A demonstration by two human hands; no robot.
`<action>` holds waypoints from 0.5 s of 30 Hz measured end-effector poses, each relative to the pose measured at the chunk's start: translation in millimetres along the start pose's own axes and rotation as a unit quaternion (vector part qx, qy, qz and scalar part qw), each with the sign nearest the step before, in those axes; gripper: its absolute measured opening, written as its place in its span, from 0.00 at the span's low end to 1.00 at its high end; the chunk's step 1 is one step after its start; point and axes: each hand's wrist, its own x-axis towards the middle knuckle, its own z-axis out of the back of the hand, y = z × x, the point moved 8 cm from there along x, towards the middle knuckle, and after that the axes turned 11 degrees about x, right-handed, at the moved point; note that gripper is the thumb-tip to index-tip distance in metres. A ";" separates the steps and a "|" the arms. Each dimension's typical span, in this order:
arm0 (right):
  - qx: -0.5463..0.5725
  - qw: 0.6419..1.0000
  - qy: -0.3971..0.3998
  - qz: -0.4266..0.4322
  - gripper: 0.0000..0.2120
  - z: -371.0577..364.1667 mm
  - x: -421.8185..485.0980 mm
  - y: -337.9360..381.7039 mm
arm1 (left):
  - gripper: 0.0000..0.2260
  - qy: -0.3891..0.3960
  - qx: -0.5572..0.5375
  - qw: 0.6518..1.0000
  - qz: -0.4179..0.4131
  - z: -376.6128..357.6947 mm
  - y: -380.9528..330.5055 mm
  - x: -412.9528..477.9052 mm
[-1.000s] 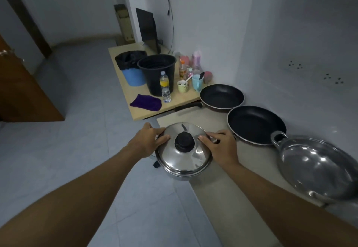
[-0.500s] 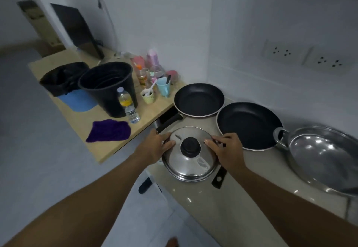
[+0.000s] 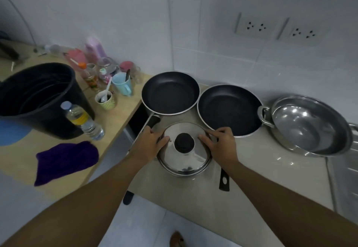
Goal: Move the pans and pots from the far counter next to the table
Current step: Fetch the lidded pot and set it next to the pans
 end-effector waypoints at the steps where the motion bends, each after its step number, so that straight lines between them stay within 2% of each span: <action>1: -0.022 1.000 -0.003 -0.009 0.18 -1.6 0.8 0.8 | 0.23 -0.005 0.006 1.000 0.007 -0.2 2.9 3.8; 4: -0.138 0.990 -0.011 0.002 0.21 -3.8 -2.5 11.6 | 0.25 -0.050 0.069 0.996 0.009 9.7 2.0 6.4; 7: -0.207 0.971 -0.023 0.121 0.24 -6.7 -12.9 34.8 | 0.27 -0.116 0.072 0.990 -0.021 30.8 -16.6 -1.3; 9: -0.243 0.960 0.022 0.140 0.27 -14.7 -17.2 37.7 | 0.27 -0.088 0.069 0.992 -0.056 30.8 -33.6 -5.2; 12: -0.283 0.948 0.082 0.123 0.30 -23.2 -15.3 32.7 | 0.26 0.006 0.172 0.979 -0.106 8.8 -46.5 -8.9; 15: -0.291 0.945 0.096 0.114 0.32 -26.2 -7.3 32.3 | 0.27 0.016 0.220 0.968 -0.117 4.8 -41.3 -4.5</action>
